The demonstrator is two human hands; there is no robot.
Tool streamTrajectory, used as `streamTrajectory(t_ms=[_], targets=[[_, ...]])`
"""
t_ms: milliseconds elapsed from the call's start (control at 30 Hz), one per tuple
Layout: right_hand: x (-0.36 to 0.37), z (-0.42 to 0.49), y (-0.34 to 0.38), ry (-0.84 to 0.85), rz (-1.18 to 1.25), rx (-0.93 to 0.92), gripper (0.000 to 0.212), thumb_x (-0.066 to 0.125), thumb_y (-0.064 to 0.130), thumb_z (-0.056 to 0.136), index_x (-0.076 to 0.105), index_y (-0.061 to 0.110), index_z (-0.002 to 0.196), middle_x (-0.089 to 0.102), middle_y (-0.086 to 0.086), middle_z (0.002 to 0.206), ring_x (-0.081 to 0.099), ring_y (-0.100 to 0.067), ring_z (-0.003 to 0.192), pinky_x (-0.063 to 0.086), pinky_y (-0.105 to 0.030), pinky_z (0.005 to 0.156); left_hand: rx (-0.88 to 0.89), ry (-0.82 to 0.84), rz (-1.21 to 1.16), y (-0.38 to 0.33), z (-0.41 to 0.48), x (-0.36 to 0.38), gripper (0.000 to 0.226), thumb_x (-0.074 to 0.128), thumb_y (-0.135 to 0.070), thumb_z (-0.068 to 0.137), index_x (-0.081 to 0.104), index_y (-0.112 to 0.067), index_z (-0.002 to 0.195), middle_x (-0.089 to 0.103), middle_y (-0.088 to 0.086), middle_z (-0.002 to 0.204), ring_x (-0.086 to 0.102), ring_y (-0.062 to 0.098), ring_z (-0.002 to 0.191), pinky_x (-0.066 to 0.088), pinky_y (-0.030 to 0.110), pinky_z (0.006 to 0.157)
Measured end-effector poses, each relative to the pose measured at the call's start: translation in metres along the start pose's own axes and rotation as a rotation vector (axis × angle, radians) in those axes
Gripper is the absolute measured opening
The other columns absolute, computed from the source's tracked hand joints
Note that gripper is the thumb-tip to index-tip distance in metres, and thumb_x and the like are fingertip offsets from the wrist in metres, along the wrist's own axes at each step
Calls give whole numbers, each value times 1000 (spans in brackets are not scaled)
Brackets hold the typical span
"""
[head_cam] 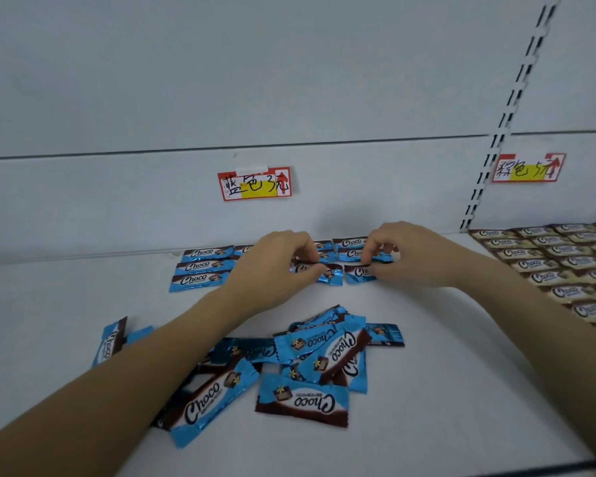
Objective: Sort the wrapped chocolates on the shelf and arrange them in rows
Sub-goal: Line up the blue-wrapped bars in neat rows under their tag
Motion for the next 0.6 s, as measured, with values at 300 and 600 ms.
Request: streamTrajectory(t_ms=[300,600], targets=[[-1,-2,-2,37,-50,29,8,61,28,84,60,36,86,50,19,86,48,-5,86,34,-11,68,172,111,196,0,-13,-5,22,48,-24,91,64,-24,107,57,-9,107,46,6,97,35,18,84],[4,2,-3,-27,-83,26,8,59,23,85,62,29,91,54,4,99,53,-12,92,38,-23,78,158,136,260,-4,-12,-2,34,42,-25,94,54,-23,126,51,-6,124,44,7,111,34,21,93]])
Point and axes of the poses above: each hand's wrist, its own z-axis towards the middle knuckle, its own x-axis out of the palm, y = z × x, the point moved 2 cm from there along z, towards the middle knuckle
